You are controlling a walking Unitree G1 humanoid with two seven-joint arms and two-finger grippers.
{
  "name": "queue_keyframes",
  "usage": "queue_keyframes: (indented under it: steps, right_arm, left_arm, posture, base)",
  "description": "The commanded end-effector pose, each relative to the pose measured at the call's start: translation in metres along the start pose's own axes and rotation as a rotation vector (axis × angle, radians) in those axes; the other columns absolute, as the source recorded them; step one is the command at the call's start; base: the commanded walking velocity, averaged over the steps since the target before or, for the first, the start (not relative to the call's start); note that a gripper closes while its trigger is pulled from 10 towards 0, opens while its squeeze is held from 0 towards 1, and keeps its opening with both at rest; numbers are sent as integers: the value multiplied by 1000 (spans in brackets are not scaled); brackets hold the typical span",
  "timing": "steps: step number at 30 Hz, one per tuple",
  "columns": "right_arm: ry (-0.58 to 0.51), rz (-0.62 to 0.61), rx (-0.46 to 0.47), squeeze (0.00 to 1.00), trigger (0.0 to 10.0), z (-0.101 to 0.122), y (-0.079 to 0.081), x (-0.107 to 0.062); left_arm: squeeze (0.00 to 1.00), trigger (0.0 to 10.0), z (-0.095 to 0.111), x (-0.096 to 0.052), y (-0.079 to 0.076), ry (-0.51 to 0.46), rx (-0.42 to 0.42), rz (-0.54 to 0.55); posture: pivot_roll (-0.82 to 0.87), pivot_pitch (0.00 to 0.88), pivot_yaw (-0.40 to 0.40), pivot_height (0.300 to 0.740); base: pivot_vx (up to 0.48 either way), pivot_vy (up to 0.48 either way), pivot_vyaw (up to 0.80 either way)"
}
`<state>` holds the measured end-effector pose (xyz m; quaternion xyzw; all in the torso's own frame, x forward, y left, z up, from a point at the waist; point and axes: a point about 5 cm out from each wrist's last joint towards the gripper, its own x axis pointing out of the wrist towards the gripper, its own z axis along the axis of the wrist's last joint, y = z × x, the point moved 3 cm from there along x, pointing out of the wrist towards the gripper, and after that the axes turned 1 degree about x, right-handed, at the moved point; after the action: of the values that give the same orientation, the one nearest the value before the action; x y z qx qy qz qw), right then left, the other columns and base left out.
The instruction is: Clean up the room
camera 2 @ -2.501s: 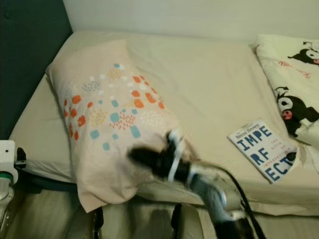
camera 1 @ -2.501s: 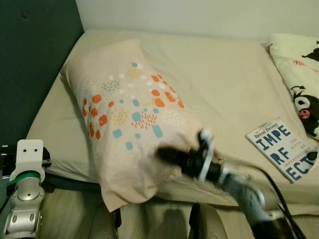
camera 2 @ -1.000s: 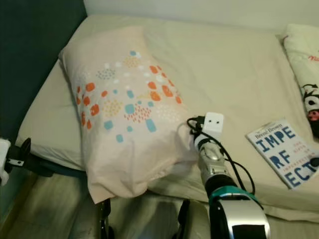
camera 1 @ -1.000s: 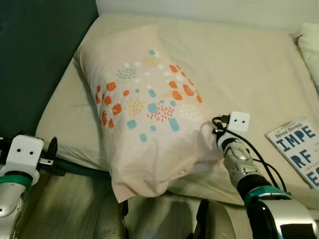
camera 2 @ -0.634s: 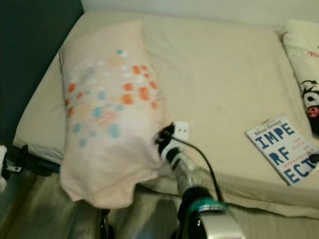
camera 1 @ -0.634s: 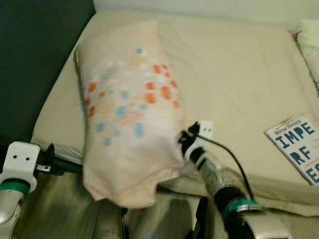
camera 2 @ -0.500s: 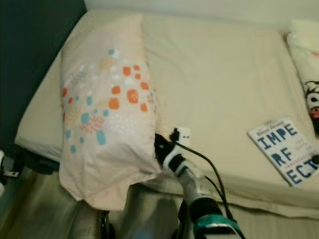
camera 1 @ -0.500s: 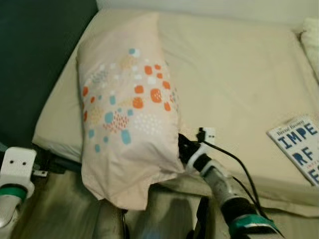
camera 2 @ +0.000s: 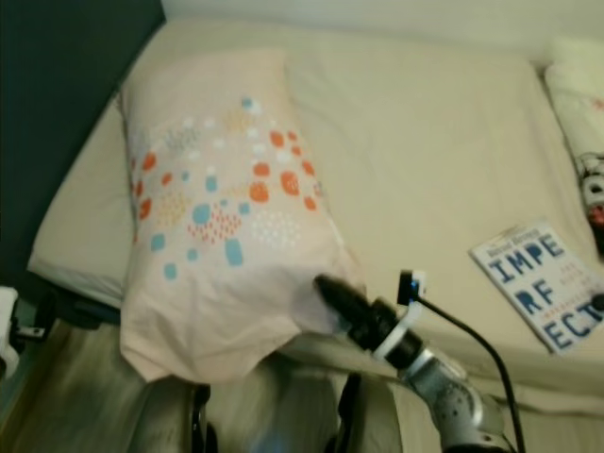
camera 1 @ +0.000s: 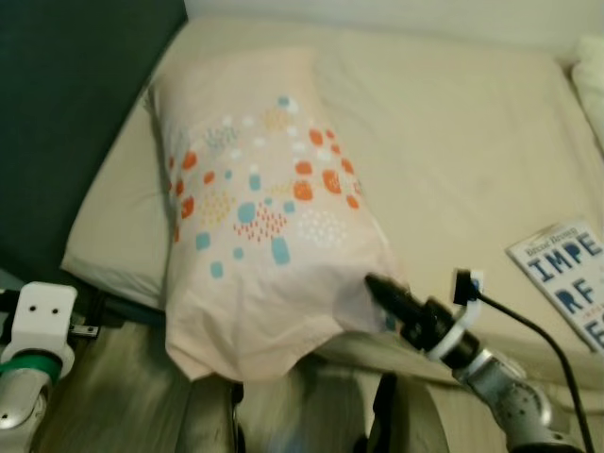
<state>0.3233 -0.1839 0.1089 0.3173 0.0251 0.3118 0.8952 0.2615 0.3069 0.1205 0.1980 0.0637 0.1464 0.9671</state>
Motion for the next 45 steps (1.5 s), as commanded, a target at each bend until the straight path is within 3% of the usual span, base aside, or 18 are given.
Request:
queue_keyframes:
  steps: [1, 2, 4, 5, 7, 10, 16, 18, 20, 24, 28, 32, 34, 36, 40, 42, 44, 45]
  right_arm:
    - [-58, -241, -65, 0, 10000, 10, -31, 1]
    - [-58, -241, -65, 0, 10000, 10, -31, 1]
    - [-155, -406, -125, 0, 10000, 35, -43, 16]
    - [-155, -406, -125, 0, 10000, 35, -43, 16]
    - [-230, -486, -128, 0, 10000, 50, -44, 29]
    - [-267, -497, -108, 0, 10000, 57, -41, 38]
    - [-273, -496, -106, 0, 10000, 56, -38, 48]
    - [-220, -475, -135, 0, 10000, 43, -31, 64]
    - [-220, -475, -135, 0, 10000, 43, -31, 64]
    - [-107, -406, -184, 0, 10000, 8, -14, 86]
    - [-48, -357, -205, 0, 10000, -12, -2, 94]
    - [139, -164, -239, 0, 10000, -64, 31, 105]
    - [139, -164, -239, 0, 10000, -64, 31, 105]
    - [182, -31, -235, 0, 10000, -80, 54, 112]
    - [208, 36, -238, 0, 10000, -90, 67, 115]
    - [236, 102, -243, 0, 10000, -103, 84, 119]
    - [236, 102, -243, 0, 10000, -103, 84, 119]
    - [248, 130, -240, 0, 10000, -109, 92, 121]
  left_arm:
    - [0, 10000, -20, 5, -3, 56, -17, 3]
    - [0, 10000, -20, 5, -3, 56, -17, 3]
    - [0, 10000, -29, 20, -10, 71, -74, -15]
    - [0, 10000, -29, 20, -10, 71, -74, -15]
    - [0, 10000, -28, 40, -20, 69, -135, -31]
    - [0, 10000, -24, 54, -33, 76, -159, -51]
    - [0, 10000, -22, 63, -44, 88, -170, -70]
    - [0, 10000, -21, 69, -62, 105, -199, -113]
    - [0, 10000, -21, 69, -62, 105, -199, -113]
    - [0, 10000, -22, 74, -94, 149, -242, -201]
    - [0, 10000, -24, 74, -109, 183, -284, -237]
    - [0, 10000, -22, 67, -140, 202, -305, -367]
    - [0, 10000, -22, 67, -140, 202, -305, -367]
    - [0, 10000, -16, 69, -141, 184, -336, -365]
    - [0, 10000, -10, 75, -134, 158, -353, -343]
    - [0, 10000, 1, 87, -111, 107, -358, -281]
    - [0, 10000, 1, 87, -111, 107, -358, -281]
    - [0, 10000, 6, 92, -98, 84, -363, -244]
  posture:
    - [242, 204, 36, 571]
    - [242, 204, 36, 571]
    - [221, 198, 37, 571]
    - [221, 198, 37, 571]
    - [211, 195, 34, 571]
    - [207, 193, 30, 571]
    - [201, 194, 24, 571]
    - [175, 196, 21, 571]
    - [175, 196, 21, 571]
    - [158, 180, 22, 571]
    - [154, 180, 24, 571]
    - [159, 189, 23, 571]
    - [159, 189, 23, 571]
    - [163, 190, 20, 571]
    - [168, 193, 19, 571]
    - [175, 192, 19, 571]
    - [175, 192, 19, 571]
    - [180, 188, 20, 571]
  base:
    - [0, 0, 0]
    - [0, 0, 0]
    - [0, 0, 0]
    - [0, 0, 0]
    - [0, 0, 0]
    - [0, 0, 0]
    - [0, 0, 0]
    - [0, 0, 0]
    - [0, 0, 0]
    - [0, 0, 0]
    - [0, 0, 0]
    - [0, 0, 0]
    - [0, 0, 0]
    - [0, 0, 0]
    - [0, 0, 0]
    - [0, 0, 0]
    - [0, 0, 0]
    - [0, 0, 0]
